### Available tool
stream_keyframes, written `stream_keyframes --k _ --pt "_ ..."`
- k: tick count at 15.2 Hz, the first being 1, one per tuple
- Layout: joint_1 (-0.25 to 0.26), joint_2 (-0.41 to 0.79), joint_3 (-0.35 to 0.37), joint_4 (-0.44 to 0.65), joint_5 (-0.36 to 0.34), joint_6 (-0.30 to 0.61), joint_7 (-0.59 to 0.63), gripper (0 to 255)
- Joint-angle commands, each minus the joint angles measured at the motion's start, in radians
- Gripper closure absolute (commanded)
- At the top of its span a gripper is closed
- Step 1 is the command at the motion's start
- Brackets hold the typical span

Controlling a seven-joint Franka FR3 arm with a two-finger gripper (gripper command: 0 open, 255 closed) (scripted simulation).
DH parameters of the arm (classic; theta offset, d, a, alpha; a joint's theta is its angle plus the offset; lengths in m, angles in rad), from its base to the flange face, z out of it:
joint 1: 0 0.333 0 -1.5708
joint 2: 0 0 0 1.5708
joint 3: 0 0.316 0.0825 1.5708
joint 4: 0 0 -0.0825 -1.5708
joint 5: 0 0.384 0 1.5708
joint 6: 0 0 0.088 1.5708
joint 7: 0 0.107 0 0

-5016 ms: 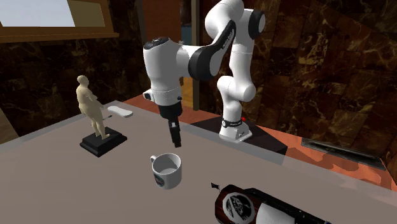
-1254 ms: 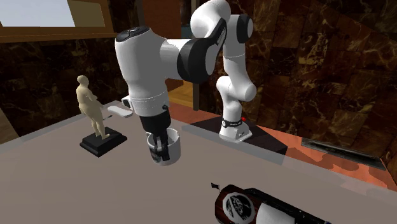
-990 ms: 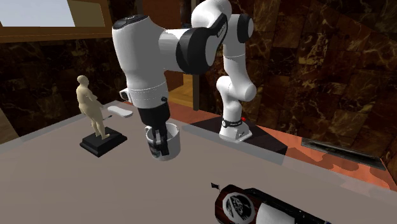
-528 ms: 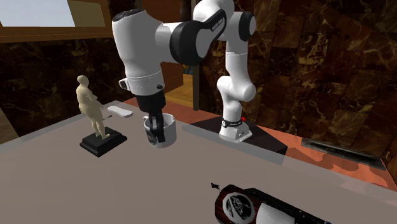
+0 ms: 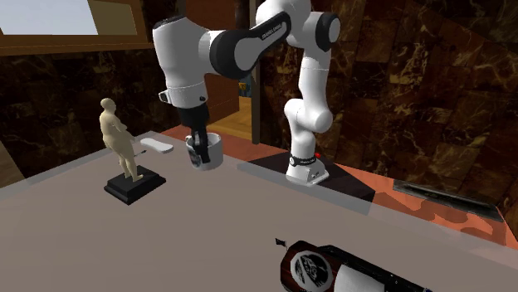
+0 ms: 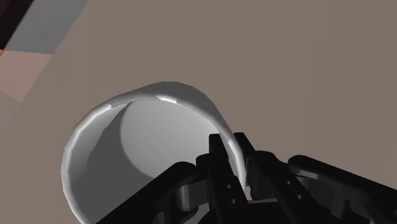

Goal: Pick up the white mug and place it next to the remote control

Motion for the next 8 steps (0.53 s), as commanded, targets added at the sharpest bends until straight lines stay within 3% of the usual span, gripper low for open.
stream_keyframes --k 1,8 --pt "-0.023 -0.032 -0.028 -0.035 0.000 0.004 -0.053 255" --pt "-0.098 -0.105 -0.127 -0.117 -0.020 0.012 -0.223 255"
